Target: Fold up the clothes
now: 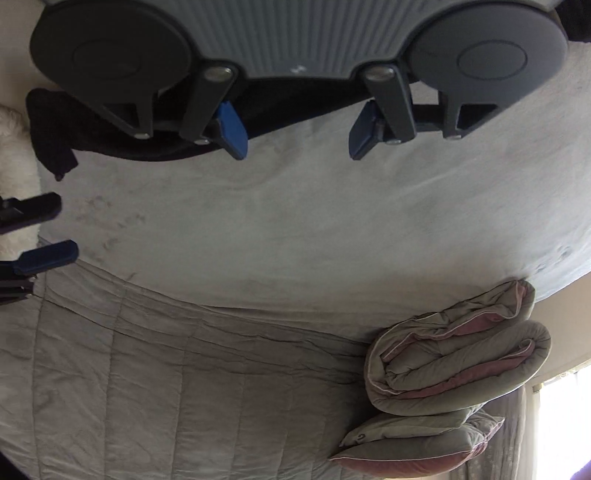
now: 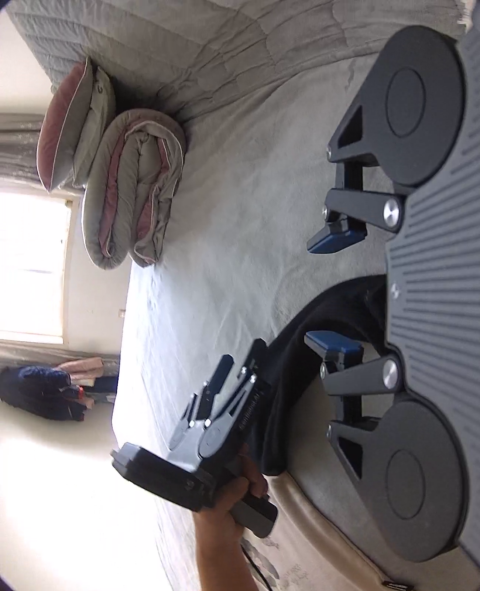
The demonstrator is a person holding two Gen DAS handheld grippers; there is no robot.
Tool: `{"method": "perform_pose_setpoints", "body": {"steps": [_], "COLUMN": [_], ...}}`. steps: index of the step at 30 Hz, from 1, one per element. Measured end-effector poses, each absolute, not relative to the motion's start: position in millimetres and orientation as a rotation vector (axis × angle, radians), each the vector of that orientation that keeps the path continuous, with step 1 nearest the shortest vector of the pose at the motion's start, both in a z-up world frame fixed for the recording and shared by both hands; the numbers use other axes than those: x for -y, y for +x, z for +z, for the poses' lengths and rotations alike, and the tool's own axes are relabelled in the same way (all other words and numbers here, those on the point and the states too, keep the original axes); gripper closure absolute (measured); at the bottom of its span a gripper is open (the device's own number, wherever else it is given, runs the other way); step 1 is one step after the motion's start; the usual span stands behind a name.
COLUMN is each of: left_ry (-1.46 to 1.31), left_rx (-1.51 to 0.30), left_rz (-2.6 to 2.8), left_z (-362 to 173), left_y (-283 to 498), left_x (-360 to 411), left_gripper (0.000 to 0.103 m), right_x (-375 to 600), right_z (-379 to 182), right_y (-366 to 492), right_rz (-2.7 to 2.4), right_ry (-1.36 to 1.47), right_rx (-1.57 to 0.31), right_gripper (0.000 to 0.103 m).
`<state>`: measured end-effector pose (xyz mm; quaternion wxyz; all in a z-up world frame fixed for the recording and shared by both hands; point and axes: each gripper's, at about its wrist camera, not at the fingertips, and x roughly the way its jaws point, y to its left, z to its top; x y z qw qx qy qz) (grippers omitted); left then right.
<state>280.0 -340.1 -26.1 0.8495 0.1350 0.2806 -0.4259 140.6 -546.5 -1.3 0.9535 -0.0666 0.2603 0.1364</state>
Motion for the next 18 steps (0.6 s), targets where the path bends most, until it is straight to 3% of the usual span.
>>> {"method": "perform_pose_setpoints", "body": {"steps": [4,7,8,13,18], "left_ry": [0.347,0.415,0.424,0.465,0.397], "left_rx": [-0.627,-0.627,-0.624,-0.710,-0.735], "left_rz": [-1.034,-1.081,-1.103,-1.284,-1.346], "left_z": [-35,-41,-41,-40,-26], "left_y": [262,249,244,226,220], "left_x": [356,356,353,332,307], "left_gripper": [0.042,0.065,0.066,0.065,0.056], "right_x": [556,556,556,554,554], "right_z": [-7,-18,-23,-43,-40], "right_y": [152,160,163,169,168], "right_rz": [0.150,0.114,0.107,0.089,0.092], "right_ry": [-0.120,-0.141,-0.153,-0.206,-0.204], "right_rx": [-0.580,-0.656,-0.684,-0.808,-0.784], "right_gripper": [0.052,0.052,0.052,0.052,0.048]}}
